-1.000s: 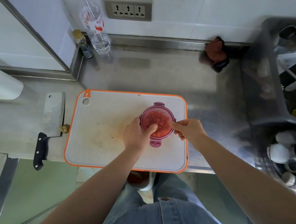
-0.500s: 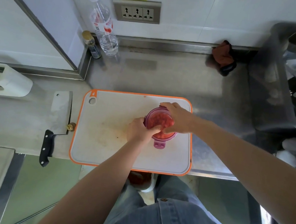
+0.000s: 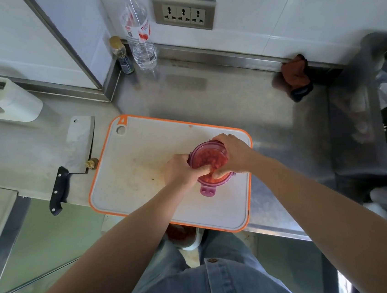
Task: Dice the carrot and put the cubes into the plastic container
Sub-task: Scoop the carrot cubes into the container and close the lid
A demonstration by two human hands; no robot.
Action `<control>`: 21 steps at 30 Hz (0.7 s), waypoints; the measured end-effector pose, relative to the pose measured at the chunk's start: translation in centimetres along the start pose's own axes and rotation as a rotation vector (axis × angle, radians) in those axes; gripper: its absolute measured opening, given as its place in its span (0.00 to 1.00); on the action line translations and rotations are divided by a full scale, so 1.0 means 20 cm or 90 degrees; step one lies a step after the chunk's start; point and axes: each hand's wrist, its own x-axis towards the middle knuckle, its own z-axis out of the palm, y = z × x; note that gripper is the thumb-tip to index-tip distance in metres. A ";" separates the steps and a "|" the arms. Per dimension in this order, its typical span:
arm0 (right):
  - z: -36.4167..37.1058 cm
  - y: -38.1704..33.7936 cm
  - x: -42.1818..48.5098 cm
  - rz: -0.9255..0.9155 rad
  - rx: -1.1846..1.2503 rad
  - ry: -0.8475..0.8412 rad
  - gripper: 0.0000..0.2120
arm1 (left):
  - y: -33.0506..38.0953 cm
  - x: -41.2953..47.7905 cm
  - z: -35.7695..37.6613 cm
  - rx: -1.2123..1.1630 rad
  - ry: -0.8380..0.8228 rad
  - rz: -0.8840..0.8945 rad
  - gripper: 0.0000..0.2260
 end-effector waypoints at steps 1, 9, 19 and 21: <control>-0.01 -0.01 0.00 0.001 -0.010 -0.002 0.48 | 0.00 0.00 0.00 0.002 0.000 -0.001 0.20; 0.05 -0.01 -0.17 -0.009 0.003 0.033 0.58 | 0.00 0.01 0.00 0.026 -0.004 -0.017 0.18; 0.23 -0.09 -0.26 0.007 -0.187 0.109 0.70 | 0.00 0.01 0.00 0.055 0.001 -0.013 0.20; 0.23 -0.10 -0.26 0.019 -0.170 0.103 0.69 | 0.01 0.01 0.00 0.057 -0.006 -0.011 0.20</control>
